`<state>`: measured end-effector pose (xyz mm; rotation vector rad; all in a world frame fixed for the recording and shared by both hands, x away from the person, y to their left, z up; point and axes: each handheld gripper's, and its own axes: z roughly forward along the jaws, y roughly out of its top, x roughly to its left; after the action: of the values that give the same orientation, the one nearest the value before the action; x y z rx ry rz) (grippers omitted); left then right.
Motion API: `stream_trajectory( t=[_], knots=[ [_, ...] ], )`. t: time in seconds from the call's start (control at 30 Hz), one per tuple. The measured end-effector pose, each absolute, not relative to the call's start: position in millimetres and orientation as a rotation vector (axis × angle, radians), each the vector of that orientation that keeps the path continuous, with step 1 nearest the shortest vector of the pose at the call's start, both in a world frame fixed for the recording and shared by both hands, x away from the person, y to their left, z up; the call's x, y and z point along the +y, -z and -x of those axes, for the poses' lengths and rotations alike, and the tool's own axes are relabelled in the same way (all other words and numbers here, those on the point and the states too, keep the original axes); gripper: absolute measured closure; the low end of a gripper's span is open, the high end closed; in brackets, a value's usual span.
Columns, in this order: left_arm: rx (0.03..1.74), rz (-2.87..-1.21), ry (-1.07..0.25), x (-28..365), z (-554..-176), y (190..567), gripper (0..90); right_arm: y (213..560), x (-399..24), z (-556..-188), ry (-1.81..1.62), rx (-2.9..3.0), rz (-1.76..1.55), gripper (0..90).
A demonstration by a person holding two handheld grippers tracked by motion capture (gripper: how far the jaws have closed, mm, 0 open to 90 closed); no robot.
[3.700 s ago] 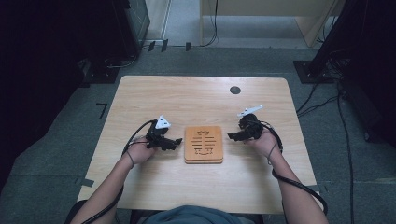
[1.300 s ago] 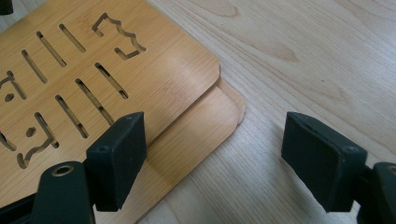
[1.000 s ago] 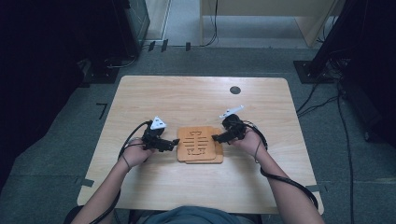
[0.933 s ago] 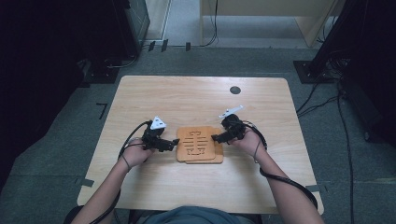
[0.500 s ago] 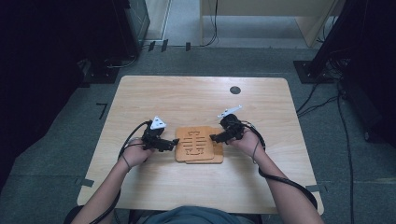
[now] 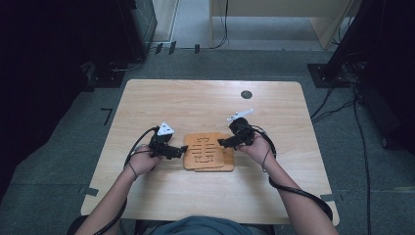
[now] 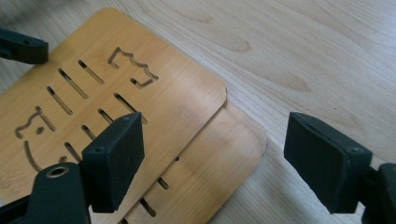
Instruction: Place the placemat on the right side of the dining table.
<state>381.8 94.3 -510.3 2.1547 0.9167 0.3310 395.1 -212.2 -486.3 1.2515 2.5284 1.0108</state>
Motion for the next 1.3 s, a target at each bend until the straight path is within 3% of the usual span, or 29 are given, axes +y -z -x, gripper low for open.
stream_trajectory(
  t=[1.3],
  knots=[
    [0.936, -2.156, -0.321, 91.5, -382.1, 516.7, 9.6, 491.7, -175.7, -385.8, -1.037, 2.617, -1.349, 19.8]
  ],
)
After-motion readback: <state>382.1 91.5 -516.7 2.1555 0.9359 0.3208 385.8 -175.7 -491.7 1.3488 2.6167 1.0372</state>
